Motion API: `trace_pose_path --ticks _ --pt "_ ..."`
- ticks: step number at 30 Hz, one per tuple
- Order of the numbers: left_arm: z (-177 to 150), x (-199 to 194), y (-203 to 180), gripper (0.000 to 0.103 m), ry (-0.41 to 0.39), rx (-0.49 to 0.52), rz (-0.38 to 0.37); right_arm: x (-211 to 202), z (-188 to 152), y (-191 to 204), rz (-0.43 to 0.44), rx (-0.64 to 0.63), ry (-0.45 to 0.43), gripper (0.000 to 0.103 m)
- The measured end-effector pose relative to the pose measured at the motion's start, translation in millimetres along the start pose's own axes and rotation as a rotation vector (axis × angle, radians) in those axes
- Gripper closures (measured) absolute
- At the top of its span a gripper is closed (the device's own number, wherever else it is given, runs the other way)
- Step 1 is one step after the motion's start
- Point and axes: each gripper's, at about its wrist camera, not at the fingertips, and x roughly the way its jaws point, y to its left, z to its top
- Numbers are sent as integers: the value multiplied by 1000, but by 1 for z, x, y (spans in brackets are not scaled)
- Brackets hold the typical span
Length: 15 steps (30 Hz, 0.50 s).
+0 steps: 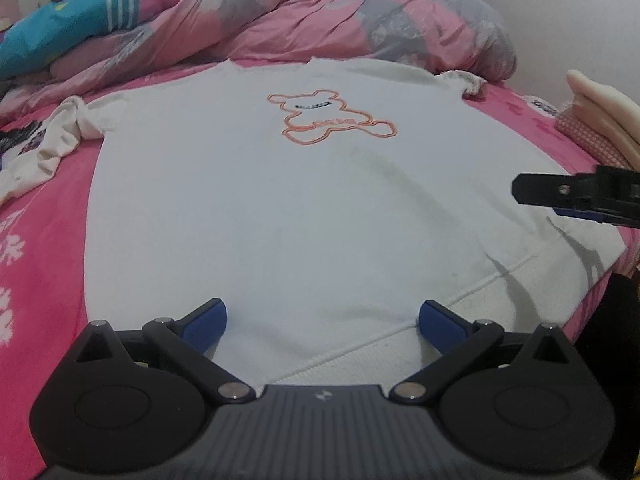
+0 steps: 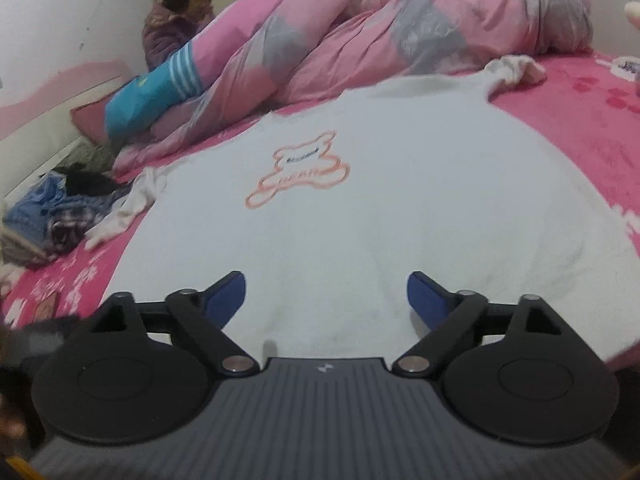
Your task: Fold clothes
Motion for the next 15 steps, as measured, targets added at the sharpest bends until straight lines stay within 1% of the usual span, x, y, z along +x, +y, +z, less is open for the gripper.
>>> trace_pose_path --ticks 1,3,9,12,15 --pt "1 0 0 0 5 -5 3 1 -1 0 -12 0 7 4" --pt "2 0 -1 0 16 -15 10 8 -4 3 -48 -23 32 2" --pt "6 1 -1 0 45 -59 22 30 -14 12 -156 -98 102 1" --pt "10 3 0 0 61 -85 25 34 -17 21 -198 -168 123 1" --pt "12 4 2 0 73 -101 21 35 -18 25 -219 -189 128 1"
